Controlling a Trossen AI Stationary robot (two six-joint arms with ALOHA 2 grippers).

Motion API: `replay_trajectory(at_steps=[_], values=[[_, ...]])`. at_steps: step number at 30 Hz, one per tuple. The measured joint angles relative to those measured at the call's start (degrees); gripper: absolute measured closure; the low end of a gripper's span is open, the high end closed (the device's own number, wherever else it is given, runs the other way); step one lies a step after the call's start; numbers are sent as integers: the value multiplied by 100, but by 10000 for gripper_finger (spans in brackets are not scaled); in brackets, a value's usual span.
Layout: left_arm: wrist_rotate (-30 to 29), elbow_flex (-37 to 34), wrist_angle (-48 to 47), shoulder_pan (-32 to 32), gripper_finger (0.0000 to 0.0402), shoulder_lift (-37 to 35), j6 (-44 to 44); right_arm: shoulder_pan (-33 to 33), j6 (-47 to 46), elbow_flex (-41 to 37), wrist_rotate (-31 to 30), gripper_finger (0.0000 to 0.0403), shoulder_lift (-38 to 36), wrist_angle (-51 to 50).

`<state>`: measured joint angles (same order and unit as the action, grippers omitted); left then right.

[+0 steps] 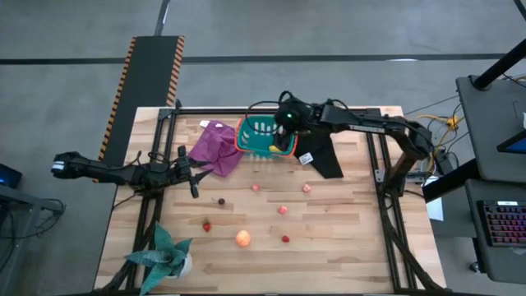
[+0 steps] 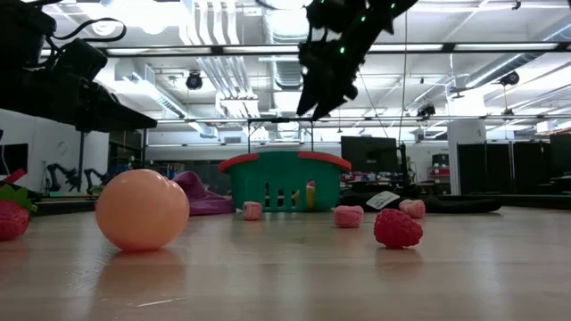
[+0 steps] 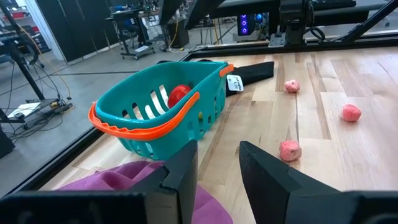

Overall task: Pick and placing Produce into tupperware
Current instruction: Put the right pink peach into the blue bin

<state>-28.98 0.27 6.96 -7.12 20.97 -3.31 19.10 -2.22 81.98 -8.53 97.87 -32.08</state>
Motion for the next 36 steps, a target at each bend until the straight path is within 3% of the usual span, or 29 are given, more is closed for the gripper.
replay_trajectory(at_steps=[15,23,36], values=[[0,0,-8,1,296,-5,2,-1229,-1607,-763,-72,75,-1103,-1033],[-1,0,-6,0,296,0,4,-2038,-2702,-1735,-722,75,-1445,-1060],[0,0,-2,1,296,-12,4,-2586,-3937,-3232,-810,75,-1537,254]])
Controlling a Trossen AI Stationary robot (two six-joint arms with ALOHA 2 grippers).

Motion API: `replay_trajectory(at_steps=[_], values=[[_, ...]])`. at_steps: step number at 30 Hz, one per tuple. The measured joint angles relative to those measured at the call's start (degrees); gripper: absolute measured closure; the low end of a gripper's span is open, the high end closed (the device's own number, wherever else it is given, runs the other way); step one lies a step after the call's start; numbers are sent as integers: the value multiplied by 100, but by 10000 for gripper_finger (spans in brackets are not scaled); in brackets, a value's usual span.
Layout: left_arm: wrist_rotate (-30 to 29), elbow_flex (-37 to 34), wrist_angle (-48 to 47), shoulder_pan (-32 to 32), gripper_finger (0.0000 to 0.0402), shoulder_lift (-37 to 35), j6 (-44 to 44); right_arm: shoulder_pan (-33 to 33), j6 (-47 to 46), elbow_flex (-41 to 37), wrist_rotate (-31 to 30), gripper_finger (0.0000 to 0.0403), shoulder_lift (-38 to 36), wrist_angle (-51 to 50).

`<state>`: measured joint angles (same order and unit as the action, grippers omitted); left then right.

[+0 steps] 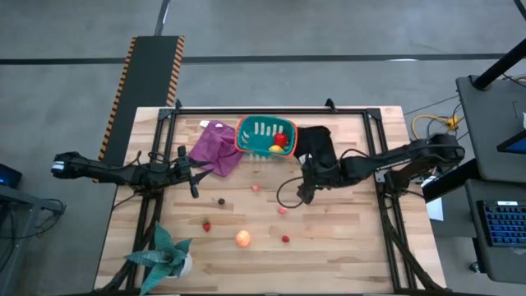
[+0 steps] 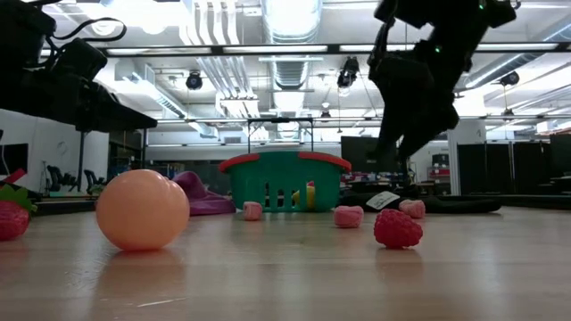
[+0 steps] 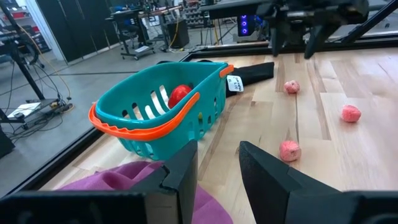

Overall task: Pick and placing Produce into tupperware
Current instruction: Put the right pink peach into the blue bin

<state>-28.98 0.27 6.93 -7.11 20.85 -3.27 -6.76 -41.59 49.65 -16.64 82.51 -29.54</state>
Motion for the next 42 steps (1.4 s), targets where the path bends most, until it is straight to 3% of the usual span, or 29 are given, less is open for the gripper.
replay_trajectory(at_steps=[21,42], values=[[1,0,1,0,296,8,-2,-239,-773,-1277,-55,75,4,1664],[-1,0,1,0,296,12,-2,-250,-945,-1802,-145,75,8,2204]])
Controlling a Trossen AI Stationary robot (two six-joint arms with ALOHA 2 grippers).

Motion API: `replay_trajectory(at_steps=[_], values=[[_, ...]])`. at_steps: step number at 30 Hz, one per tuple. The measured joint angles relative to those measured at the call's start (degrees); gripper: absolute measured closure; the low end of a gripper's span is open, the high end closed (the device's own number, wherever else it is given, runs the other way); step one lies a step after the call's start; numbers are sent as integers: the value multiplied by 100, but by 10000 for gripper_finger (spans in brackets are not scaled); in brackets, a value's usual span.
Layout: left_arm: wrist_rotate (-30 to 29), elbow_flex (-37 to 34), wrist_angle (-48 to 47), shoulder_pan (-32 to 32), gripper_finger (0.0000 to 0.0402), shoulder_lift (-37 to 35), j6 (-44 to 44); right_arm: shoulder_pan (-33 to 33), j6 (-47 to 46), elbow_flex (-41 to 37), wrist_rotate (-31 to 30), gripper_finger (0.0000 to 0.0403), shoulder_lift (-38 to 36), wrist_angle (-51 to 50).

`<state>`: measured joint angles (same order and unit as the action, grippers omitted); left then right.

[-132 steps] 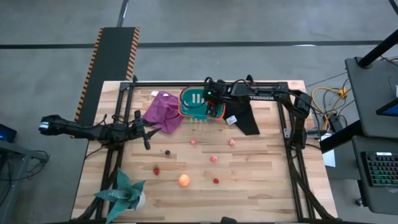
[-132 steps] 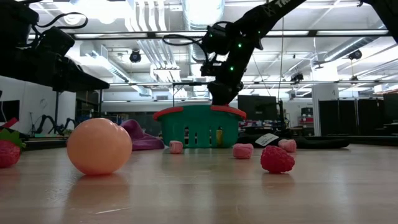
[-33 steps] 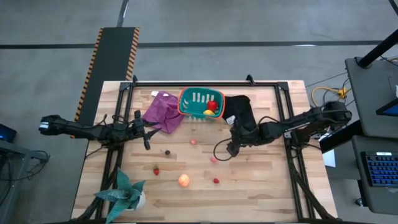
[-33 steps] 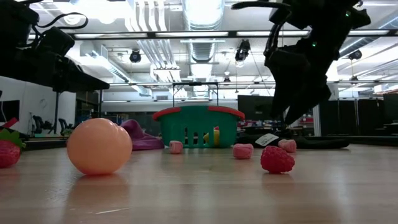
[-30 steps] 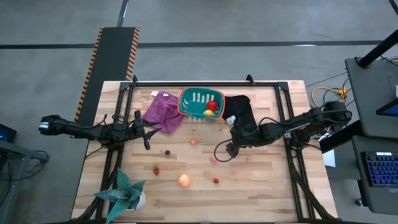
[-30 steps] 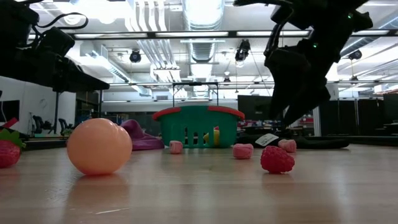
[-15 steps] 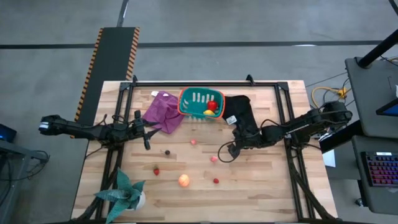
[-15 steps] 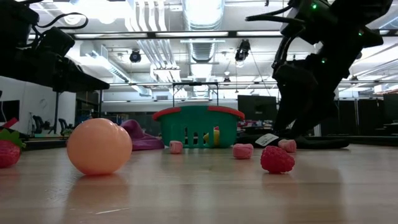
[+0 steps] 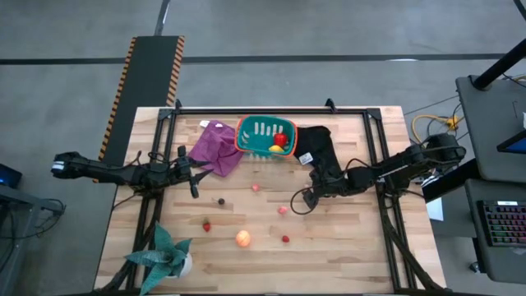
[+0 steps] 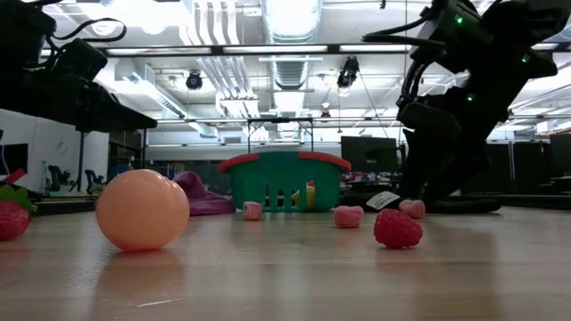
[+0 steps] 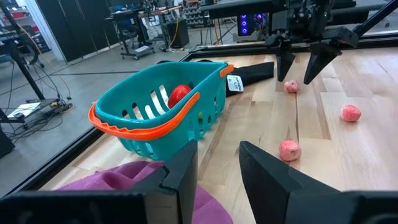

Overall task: Pick and placing Produce into tupperware
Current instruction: Put the right pink peach into the blue bin

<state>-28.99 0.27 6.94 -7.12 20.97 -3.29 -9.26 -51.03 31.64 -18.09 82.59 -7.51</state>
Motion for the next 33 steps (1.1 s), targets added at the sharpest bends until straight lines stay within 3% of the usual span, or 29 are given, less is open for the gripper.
replay_trajectory(at_steps=[8,18,33], values=[[1,0,0,0,296,-4,0,0,-1,-26,0,75,27,47],[0,0,0,-2,296,-5,-2,0,9,48,-83,75,632,529],[-2,0,2,0,296,0,-4,4,31,70,139,76,476,319]])
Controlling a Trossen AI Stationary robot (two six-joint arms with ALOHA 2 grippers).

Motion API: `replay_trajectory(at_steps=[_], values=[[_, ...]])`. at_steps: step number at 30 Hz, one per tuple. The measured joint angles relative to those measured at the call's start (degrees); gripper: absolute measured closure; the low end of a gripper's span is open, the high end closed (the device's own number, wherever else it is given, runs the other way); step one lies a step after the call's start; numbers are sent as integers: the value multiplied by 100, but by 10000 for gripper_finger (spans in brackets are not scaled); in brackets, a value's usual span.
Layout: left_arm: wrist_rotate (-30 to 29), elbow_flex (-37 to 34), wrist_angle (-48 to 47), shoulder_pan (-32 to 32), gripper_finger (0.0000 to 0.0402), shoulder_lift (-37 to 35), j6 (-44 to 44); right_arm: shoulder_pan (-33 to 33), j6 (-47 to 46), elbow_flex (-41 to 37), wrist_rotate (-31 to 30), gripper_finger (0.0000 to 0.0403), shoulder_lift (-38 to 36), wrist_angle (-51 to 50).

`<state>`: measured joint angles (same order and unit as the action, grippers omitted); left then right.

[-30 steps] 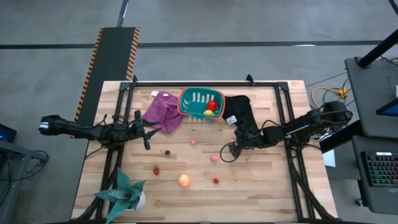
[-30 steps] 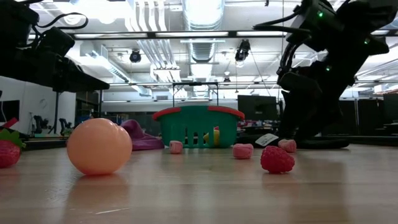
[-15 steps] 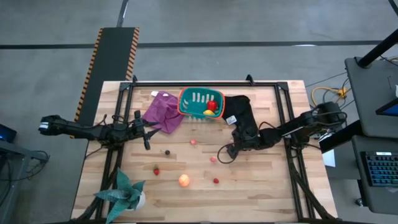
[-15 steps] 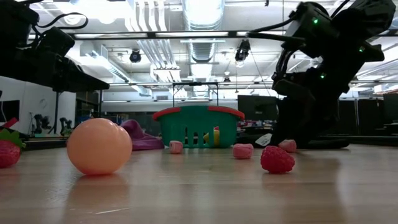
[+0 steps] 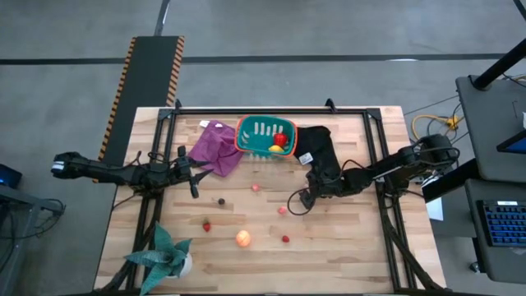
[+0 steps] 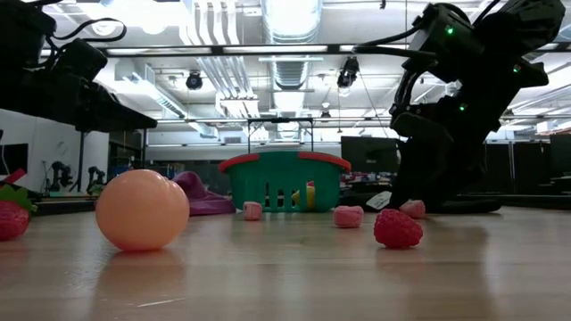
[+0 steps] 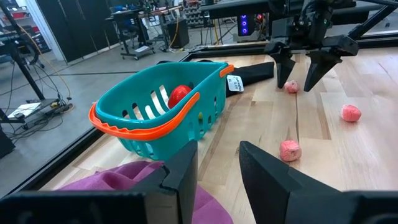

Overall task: Pick and placing Produce into tupperware
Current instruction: Put the right pink peach into the blue bin

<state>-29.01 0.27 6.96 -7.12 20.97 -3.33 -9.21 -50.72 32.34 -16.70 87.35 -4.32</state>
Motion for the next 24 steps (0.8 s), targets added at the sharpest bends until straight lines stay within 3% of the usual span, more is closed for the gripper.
replay_trajectory(at_steps=[14,24], values=[[0,0,0,0,296,-1,-4,0,55,3,60,81,-7,-120],[0,0,0,-1,296,0,-4,4,72,-9,73,180,-7,-184]])
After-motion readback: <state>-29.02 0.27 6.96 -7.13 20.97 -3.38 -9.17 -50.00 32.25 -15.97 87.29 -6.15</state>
